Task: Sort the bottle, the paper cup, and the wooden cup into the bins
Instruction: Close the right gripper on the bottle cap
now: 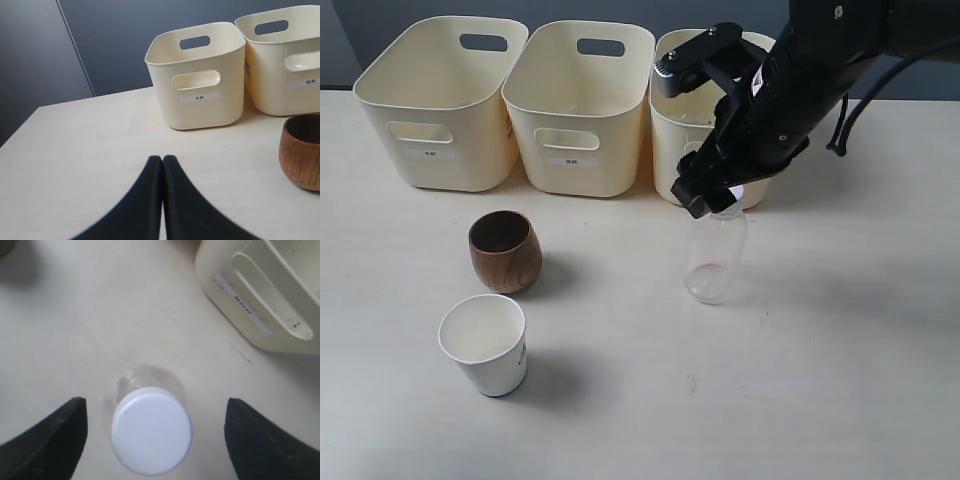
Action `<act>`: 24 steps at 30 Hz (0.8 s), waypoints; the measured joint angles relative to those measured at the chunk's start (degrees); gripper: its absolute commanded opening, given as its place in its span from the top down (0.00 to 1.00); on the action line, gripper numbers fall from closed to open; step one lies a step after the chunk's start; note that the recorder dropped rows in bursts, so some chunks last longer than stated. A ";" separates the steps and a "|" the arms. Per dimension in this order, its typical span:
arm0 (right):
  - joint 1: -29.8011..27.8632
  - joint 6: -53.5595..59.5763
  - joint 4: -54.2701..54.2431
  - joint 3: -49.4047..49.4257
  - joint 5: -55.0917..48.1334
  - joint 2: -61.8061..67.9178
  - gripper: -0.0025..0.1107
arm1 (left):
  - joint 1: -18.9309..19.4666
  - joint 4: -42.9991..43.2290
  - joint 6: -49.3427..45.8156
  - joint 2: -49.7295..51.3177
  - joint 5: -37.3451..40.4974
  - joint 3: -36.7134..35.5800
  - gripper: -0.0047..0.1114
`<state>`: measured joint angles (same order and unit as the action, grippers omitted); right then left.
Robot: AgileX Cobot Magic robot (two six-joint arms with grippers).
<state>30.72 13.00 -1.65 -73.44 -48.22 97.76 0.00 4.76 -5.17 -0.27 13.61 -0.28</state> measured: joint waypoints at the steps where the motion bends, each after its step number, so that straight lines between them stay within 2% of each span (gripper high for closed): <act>1: -0.15 0.00 0.00 0.00 -0.11 0.00 0.38 | 0.00 0.00 0.00 0.00 0.00 0.00 0.96; 24: -0.27 3.03 -4.16 0.00 -1.77 0.00 0.46 | 0.00 0.00 0.00 0.00 0.00 0.00 0.96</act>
<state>30.44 16.03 -5.81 -73.44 -49.99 97.76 0.00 4.76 -5.17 -0.27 13.61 -0.28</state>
